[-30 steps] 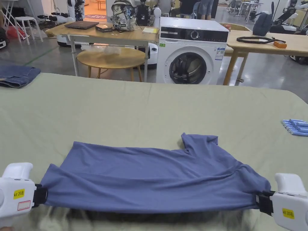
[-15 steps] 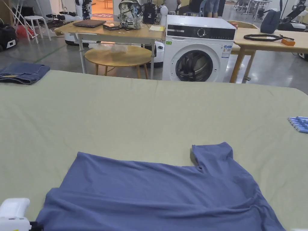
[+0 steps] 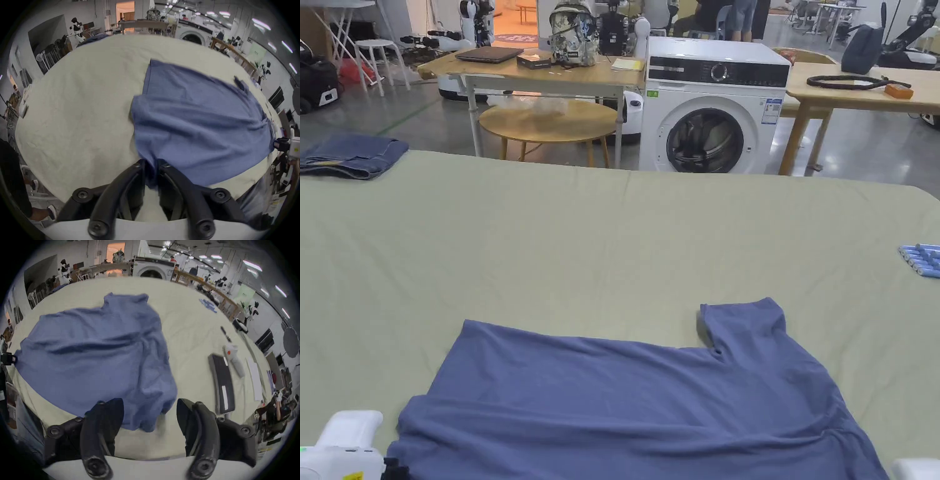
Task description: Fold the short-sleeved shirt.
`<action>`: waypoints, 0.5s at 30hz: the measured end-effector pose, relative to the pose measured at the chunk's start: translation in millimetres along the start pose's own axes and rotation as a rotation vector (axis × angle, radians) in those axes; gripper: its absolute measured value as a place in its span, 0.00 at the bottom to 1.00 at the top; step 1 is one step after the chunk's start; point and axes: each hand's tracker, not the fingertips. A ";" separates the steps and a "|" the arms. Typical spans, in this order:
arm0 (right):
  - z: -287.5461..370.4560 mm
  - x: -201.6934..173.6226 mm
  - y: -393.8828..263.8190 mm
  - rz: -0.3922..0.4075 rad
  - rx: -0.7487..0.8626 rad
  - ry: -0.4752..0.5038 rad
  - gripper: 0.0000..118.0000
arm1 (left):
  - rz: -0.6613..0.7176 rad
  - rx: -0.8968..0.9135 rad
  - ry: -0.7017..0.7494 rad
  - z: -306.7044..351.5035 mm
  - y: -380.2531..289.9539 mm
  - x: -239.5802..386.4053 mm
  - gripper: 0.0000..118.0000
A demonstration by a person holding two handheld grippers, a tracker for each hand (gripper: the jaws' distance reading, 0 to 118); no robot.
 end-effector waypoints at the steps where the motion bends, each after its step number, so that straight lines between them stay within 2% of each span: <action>1: 6.2 -0.7 6.3 -0.008 0.018 -0.008 0.59 | -0.004 0.027 -0.001 3.4 5.4 1.8 0.20; 4: 27.1 -7.4 27.6 -0.010 0.154 -0.021 0.60 | -0.032 0.123 -0.017 16.3 23.4 14.2 0.22; 12: 43.1 -53.9 72.3 -0.137 0.616 0.029 0.59 | -0.077 0.530 0.030 38.3 63.2 54.9 0.22; 15: 45.7 -75.2 80.7 -0.154 0.752 0.048 0.48 | -0.094 0.661 0.030 45.0 68.5 70.0 0.19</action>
